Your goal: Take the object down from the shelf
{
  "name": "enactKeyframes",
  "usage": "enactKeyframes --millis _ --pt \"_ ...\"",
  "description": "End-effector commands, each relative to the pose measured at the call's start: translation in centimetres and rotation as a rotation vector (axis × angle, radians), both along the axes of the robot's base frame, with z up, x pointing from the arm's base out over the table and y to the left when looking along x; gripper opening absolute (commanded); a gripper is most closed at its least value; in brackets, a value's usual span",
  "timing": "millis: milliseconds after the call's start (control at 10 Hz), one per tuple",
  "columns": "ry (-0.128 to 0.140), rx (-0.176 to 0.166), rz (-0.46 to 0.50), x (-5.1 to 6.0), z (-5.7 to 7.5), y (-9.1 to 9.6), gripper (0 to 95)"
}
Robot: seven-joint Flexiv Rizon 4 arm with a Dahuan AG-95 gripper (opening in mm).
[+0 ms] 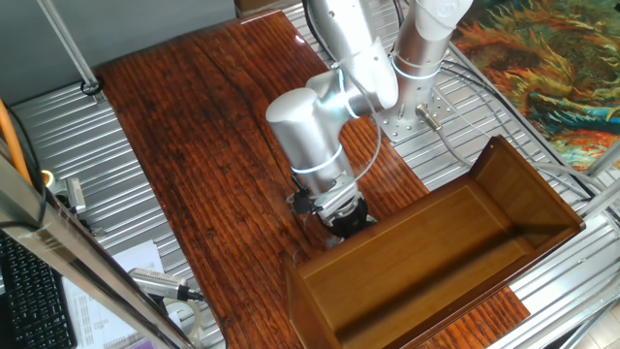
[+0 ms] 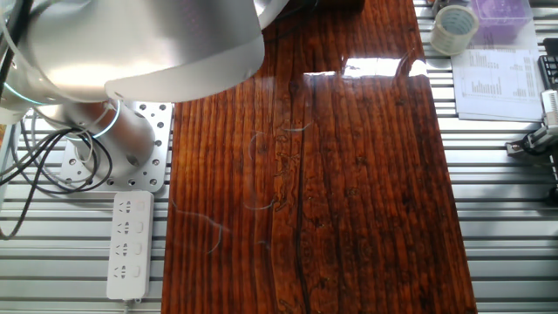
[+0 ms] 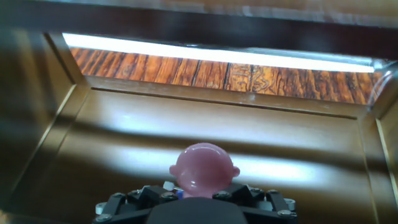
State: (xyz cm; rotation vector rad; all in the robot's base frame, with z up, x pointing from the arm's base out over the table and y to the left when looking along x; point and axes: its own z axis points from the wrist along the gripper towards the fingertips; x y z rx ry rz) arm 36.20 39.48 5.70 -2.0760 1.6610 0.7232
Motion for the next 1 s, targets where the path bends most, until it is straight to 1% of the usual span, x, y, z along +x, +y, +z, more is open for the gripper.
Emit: enactKeyframes --millis 100,300,500,1000 --pt "-0.013 0.001 -0.009 0.1 -0.3 0.3 76.0" --pt "-0.014 0.004 -0.013 0.1 -0.3 0.5 76.0" --pt "-0.01 0.02 -0.026 0.0 -0.3 0.9 76.0" --pt "-0.02 0.028 -0.042 -0.2 -0.4 1.3 76.0"
